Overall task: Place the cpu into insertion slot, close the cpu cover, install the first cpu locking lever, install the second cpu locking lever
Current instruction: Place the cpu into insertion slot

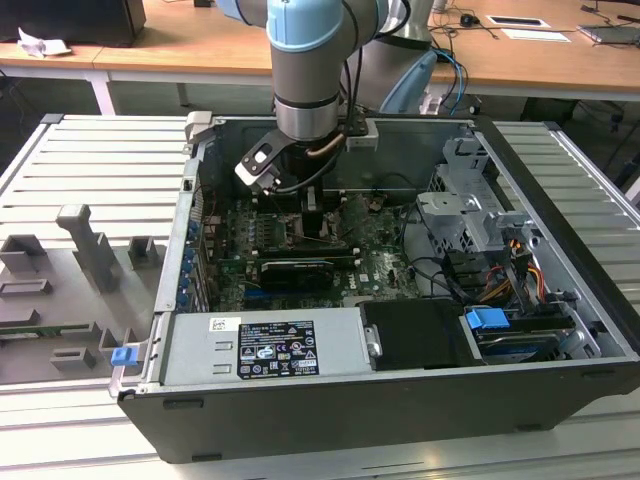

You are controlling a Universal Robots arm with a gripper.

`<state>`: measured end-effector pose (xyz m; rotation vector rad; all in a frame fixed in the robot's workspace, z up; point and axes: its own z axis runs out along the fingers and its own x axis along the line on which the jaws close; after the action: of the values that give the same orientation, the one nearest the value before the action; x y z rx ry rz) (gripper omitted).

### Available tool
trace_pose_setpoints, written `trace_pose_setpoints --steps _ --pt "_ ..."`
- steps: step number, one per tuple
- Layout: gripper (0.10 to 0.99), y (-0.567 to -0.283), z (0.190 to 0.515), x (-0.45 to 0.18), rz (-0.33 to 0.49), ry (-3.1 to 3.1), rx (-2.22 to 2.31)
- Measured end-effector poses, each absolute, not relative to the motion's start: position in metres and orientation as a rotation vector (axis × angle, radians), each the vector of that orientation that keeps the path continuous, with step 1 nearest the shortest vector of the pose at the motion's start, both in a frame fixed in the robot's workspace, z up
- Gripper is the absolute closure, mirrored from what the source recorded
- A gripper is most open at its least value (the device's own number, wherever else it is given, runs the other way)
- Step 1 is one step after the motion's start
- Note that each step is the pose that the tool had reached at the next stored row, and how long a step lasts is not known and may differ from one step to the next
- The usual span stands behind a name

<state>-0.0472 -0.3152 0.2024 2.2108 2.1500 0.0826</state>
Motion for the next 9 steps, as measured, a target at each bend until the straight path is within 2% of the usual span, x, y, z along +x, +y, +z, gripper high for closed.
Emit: trace_pose_setpoints --steps 2,3,9 --pt "0.557 -0.3152 0.2016 -0.0472 0.083 2.15 2.211" --pt "0.482 -0.3152 0.2015 -0.0472 0.083 2.15 2.211" --pt "0.482 -0.3142 0.2076 -0.0472 0.083 2.15 2.211"
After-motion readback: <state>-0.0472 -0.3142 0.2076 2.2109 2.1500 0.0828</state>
